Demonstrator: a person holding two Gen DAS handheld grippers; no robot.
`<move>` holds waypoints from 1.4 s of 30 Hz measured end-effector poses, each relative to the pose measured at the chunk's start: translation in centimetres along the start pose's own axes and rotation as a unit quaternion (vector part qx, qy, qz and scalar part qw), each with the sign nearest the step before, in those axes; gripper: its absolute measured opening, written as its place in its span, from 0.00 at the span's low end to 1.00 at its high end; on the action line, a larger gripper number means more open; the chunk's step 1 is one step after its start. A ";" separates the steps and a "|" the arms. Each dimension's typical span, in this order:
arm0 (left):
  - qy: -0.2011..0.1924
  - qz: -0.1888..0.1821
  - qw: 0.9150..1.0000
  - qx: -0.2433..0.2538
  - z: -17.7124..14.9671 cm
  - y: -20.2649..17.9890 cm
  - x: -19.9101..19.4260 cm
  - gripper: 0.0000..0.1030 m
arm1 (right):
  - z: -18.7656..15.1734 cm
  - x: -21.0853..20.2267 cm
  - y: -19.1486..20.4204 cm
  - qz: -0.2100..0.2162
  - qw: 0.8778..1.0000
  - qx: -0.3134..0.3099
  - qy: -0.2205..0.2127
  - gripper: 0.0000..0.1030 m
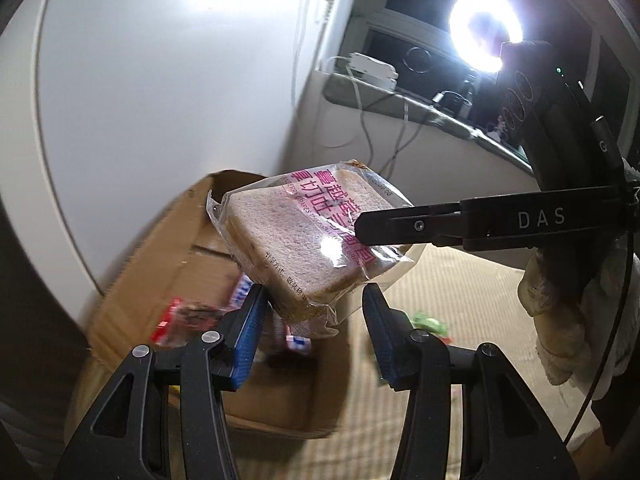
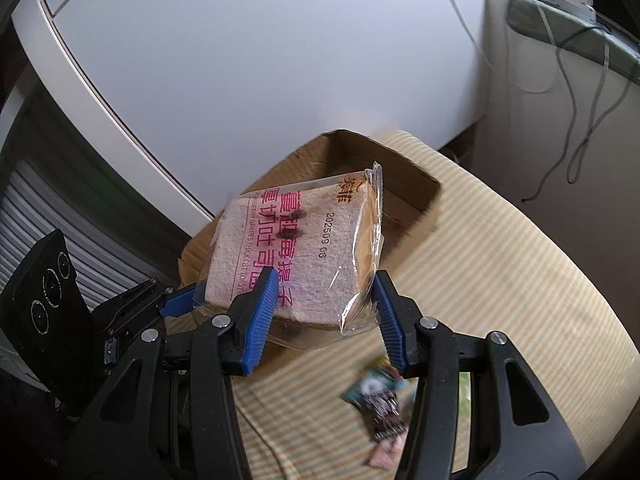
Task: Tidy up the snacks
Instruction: 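Carry the bread bag over the box and lower it in with the right tool, then open the right tool to release the bread, then move both tools back to the candies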
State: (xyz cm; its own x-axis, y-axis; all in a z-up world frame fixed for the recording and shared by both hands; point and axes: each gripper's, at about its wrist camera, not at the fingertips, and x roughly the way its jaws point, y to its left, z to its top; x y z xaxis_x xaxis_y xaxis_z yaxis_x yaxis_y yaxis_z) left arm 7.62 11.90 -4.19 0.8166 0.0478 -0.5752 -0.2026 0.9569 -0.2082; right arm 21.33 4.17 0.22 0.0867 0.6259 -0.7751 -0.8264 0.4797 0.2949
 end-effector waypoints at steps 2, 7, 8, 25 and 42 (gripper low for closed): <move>0.000 0.006 1.000 -0.006 0.1 0.9 0.2 0.47 | 0.5 0.8 0.3 0.005 1.000 -0.003 0.004 0.49; 0.004 0.018 1.000 -0.022 0.6 2.8 1.0 0.47 | 1.8 3.3 1.1 0.015 1.000 -0.009 0.016 0.49; 0.004 0.020 0.999 -0.025 0.7 3.2 1.2 0.47 | 2.0 3.8 1.2 0.016 1.000 -0.011 0.017 0.49; -0.002 0.042 0.999 -0.022 1.1 4.9 2.0 0.43 | 3.2 7.3 0.8 -0.023 0.999 -0.011 0.034 0.53; -0.020 0.027 0.999 -0.002 -0.3 2.0 -1.2 0.43 | 0.0 1.0 0.5 -0.076 0.997 -0.025 -0.012 0.60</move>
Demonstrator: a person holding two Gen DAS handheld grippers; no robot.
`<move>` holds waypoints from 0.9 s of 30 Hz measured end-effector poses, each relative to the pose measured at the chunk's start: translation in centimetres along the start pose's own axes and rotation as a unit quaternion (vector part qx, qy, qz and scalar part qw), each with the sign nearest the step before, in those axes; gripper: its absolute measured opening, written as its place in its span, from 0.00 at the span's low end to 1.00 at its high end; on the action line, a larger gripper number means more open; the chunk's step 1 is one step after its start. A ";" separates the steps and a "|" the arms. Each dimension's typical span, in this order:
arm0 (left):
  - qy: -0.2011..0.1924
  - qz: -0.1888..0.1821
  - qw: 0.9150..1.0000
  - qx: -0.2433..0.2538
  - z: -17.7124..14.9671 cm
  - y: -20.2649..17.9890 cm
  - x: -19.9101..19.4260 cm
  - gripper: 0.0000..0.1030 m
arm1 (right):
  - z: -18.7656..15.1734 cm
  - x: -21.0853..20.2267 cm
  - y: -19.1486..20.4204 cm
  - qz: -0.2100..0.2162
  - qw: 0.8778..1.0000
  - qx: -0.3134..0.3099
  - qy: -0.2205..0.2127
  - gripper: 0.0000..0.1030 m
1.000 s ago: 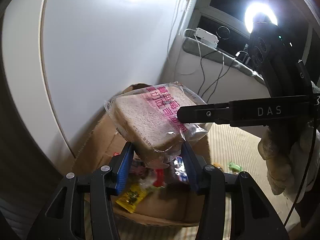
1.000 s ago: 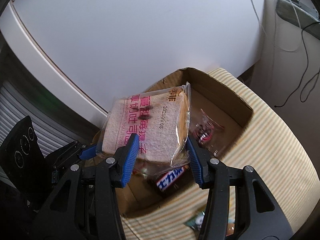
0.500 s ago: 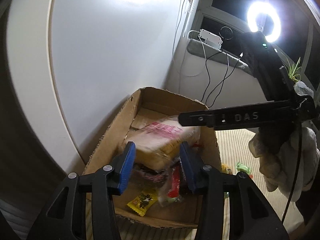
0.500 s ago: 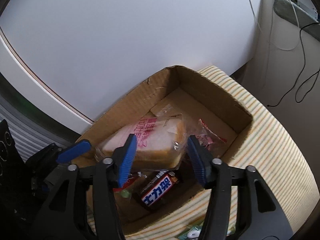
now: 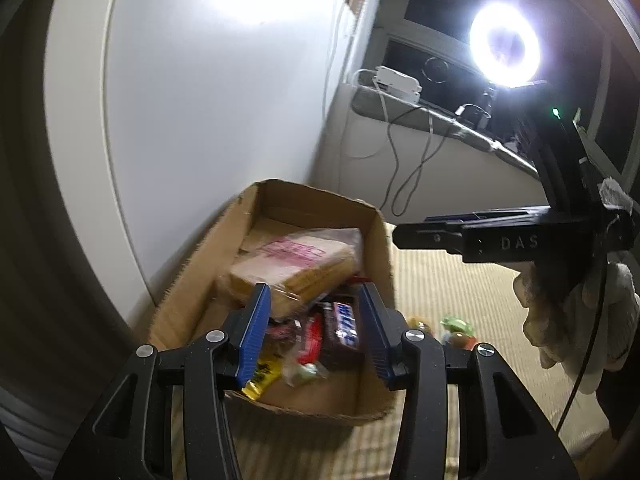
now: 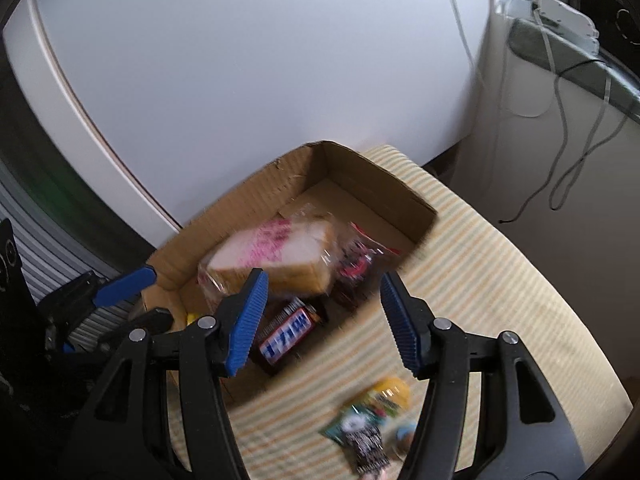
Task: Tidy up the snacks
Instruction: 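Open the right tool to release the bread, then move both tools back to the candies, then grasp the black candy packet with the left tool while the right tool grasps the green square candy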
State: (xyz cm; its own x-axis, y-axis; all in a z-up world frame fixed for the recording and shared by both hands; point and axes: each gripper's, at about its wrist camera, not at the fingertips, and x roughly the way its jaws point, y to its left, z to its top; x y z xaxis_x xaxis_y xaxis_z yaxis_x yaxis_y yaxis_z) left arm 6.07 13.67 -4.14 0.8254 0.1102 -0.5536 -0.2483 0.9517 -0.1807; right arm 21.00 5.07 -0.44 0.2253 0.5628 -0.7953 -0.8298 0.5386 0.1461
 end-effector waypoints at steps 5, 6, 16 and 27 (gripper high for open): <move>-0.004 -0.013 1.000 0.021 -0.9 -2.7 -1.0 0.43 | -3.0 -2.2 -1.6 -0.025 0.999 0.003 -0.024 0.61; -0.004 -0.015 0.999 0.028 -1.1 -3.3 -1.2 0.43 | -3.7 -2.6 -2.0 -0.031 0.999 0.002 -0.027 0.63; 0.026 -0.055 0.997 0.053 -4.2 -8.1 -0.9 0.43 | -9.3 -4.3 -5.5 -0.098 0.995 -0.018 -0.021 0.74; 0.097 -0.108 0.988 0.053 -6.8 -11.7 3.0 0.27 | -12.1 -1.1 -9.3 -0.059 0.997 0.032 0.026 0.62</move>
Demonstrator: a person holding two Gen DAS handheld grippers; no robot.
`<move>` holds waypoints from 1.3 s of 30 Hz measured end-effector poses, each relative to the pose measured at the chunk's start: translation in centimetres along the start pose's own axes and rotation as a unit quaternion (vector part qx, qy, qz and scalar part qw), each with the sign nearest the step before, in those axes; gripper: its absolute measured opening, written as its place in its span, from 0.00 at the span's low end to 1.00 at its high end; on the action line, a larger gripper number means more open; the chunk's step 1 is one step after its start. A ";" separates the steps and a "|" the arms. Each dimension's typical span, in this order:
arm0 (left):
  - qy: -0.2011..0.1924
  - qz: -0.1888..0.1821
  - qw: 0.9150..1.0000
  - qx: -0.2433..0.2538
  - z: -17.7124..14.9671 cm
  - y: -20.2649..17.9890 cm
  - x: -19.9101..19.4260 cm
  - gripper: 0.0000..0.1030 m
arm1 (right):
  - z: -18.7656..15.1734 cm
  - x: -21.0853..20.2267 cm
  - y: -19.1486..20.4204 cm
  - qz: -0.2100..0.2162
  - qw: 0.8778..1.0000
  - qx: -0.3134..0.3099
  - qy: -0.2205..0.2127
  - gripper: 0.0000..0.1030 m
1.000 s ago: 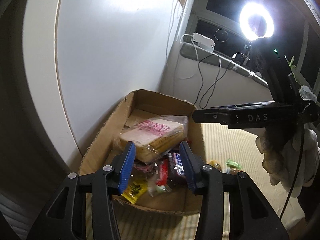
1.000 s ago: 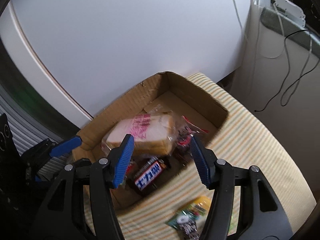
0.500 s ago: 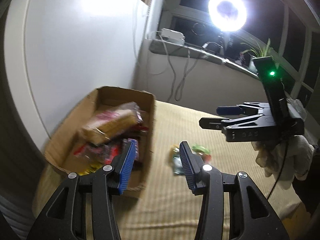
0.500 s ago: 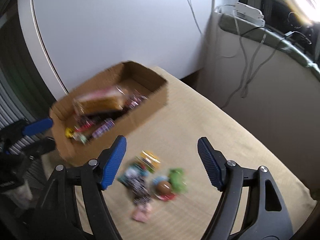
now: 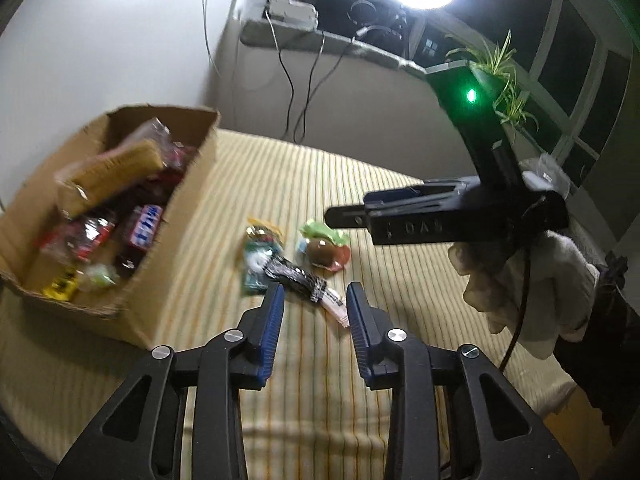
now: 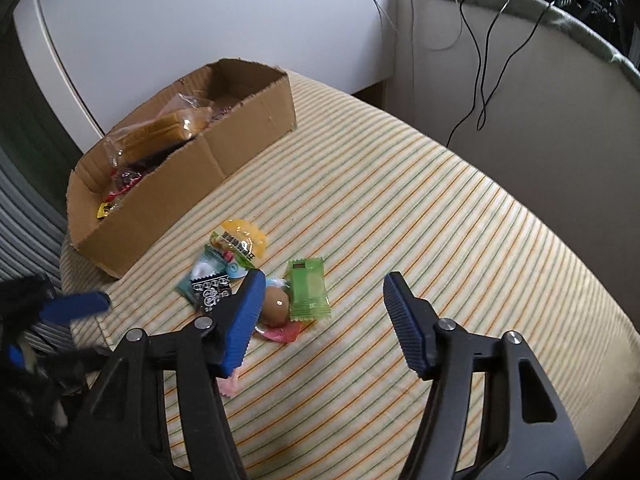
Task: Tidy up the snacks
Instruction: 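Grasp the black candy packet with the left tool while the right tool grasps the green square candy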
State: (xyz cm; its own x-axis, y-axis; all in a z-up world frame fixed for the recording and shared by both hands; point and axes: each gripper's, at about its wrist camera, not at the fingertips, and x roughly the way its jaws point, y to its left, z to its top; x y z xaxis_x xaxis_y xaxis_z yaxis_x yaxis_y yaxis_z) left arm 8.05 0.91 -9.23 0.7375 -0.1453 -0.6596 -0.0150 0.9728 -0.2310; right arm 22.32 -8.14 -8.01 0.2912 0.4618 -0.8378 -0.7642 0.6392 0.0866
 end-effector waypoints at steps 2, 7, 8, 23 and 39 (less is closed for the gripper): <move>0.010 -0.002 1.000 -0.005 0.1 0.1 0.9 0.25 | -0.1 0.5 -0.1 0.010 1.000 0.005 0.004 0.51; 0.026 0.002 1.000 -0.009 0.6 0.4 2.7 0.25 | 0.1 2.2 -0.1 0.020 1.000 0.009 0.019 0.50; 0.029 0.002 1.000 -0.009 0.7 0.4 3.1 0.25 | 0.1 2.5 -0.1 0.025 0.999 0.012 0.020 0.50; 0.059 0.031 0.998 -0.017 1.6 0.6 6.7 0.39 | 0.5 4.4 0.1 0.016 0.999 -0.016 0.033 0.38; 0.058 0.075 0.994 0.046 1.6 -0.8 8.5 0.23 | -0.1 3.9 0.0 -0.007 0.998 -0.058 0.032 0.25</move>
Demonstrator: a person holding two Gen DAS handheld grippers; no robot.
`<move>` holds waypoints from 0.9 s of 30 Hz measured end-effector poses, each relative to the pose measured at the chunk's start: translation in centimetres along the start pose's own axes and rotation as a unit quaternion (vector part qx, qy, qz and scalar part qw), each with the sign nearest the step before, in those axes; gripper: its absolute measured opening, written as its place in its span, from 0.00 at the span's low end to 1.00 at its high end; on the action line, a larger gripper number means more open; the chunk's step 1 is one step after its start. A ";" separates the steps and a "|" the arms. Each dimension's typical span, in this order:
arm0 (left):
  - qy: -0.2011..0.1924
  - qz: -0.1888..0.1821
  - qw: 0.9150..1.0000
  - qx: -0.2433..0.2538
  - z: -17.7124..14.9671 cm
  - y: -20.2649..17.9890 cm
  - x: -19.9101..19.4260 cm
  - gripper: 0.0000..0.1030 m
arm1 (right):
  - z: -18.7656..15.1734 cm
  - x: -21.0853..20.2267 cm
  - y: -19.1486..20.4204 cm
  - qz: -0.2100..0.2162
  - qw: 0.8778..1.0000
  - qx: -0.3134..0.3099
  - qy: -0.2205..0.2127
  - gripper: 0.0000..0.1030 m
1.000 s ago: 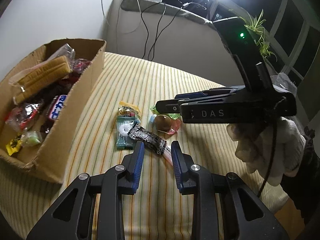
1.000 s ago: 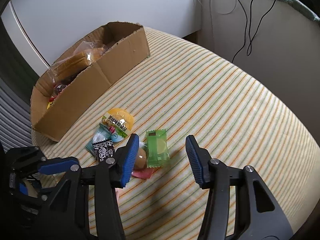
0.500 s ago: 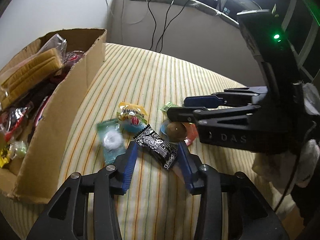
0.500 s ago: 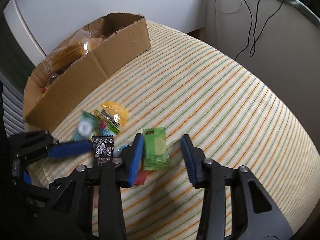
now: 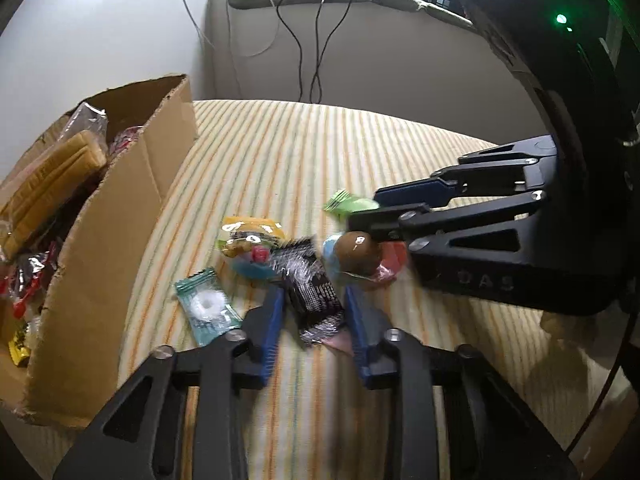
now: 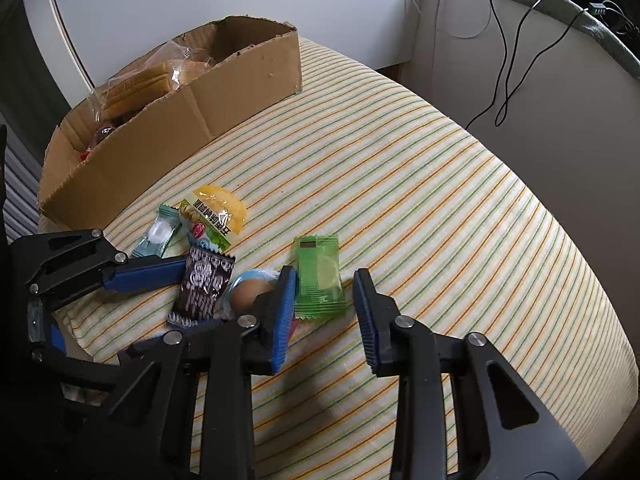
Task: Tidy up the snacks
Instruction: 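Grasp the black candy packet with the left tool while the right tool grasps the green square candy, then carry both candies over the box and open both tools to release them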
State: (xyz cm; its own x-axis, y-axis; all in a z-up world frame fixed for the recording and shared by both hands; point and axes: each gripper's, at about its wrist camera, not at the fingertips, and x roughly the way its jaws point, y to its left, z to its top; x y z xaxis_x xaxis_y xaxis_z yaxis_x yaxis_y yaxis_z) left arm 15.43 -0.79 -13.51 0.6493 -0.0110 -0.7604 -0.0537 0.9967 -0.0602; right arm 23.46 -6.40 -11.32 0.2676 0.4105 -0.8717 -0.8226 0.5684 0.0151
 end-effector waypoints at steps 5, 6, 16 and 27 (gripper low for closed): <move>0.000 -0.013 1.000 -0.027 0.1 1.4 -0.1 0.10 | 0.0 -0.1 0.2 -0.009 1.000 -0.006 0.003 0.24; -0.001 -0.015 0.999 -0.029 0.1 1.5 -0.1 0.10 | 0.0 -0.1 0.2 -0.009 1.000 -0.004 0.002 0.24; -0.013 -0.031 0.999 -0.041 0.2 1.9 -0.8 0.09 | -0.8 -1.4 -0.5 -0.013 1.000 0.022 -0.013 0.24; -0.052 -0.045 0.996 -0.060 0.3 3.1 -4.9 0.09 | -1.3 -4.5 0.0 -0.016 0.999 0.030 -0.036 0.24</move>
State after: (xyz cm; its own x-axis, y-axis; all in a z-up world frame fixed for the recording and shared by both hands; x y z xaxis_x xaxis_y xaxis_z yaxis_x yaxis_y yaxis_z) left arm 12.30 2.39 -9.74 0.7309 -0.0847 -0.6772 -0.0776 0.9755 -0.2058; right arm 21.59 -9.21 -8.01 0.3313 0.4402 -0.8346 -0.7820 0.6231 0.0182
